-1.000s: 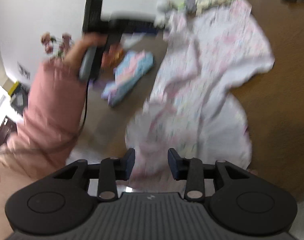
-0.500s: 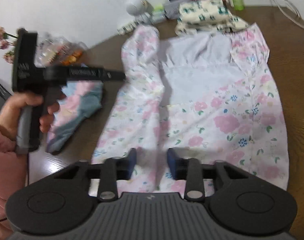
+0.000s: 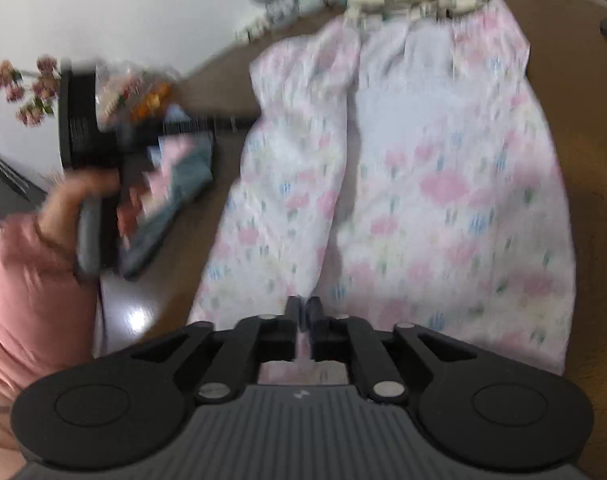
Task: Fold clothes
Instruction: 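Release the folded dress and open both tools above it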
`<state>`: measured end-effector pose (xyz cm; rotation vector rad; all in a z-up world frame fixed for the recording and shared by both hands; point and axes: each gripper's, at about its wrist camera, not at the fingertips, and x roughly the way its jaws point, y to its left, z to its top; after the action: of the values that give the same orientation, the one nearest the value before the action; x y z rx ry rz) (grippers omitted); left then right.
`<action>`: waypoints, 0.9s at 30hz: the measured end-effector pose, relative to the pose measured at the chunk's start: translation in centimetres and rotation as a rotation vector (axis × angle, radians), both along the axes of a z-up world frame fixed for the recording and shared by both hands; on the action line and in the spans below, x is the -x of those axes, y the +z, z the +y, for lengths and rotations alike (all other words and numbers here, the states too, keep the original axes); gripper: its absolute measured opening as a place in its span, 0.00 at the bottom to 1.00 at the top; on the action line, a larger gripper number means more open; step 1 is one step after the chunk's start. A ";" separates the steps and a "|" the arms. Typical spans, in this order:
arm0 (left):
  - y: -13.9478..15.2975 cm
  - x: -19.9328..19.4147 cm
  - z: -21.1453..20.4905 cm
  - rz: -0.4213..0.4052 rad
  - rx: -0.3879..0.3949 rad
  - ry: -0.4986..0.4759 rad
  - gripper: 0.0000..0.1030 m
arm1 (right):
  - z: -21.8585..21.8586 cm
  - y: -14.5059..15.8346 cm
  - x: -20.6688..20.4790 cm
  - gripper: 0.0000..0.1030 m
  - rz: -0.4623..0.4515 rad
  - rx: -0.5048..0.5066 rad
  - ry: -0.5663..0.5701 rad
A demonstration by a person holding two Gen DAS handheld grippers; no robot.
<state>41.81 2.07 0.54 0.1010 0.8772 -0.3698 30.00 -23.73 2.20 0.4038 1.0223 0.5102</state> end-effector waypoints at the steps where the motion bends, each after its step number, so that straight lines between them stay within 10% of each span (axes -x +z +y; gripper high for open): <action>1: 0.0 0.6 -0.1 -0.002 -0.004 -0.012 0.51 | -0.3 0.9 -0.8 0.39 -0.033 0.006 -0.009; 14: 0.0 13.1 -3.6 -0.130 -0.132 -0.312 0.34 | 4.0 0.2 -19.5 0.43 -0.041 0.166 -0.097; 18: -0.6 16.3 -4.6 -0.143 -0.153 -0.431 0.28 | 4.7 -1.2 -20.8 0.05 -0.011 0.168 -0.089; 27: -1.1 18.1 -5.0 -0.144 -0.213 -0.469 0.25 | 3.7 0.9 -19.7 0.01 -0.086 0.177 -0.143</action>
<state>23.70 -2.90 -0.53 0.5300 0.7424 -0.6965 49.74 -20.03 3.09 0.2928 0.9395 0.3036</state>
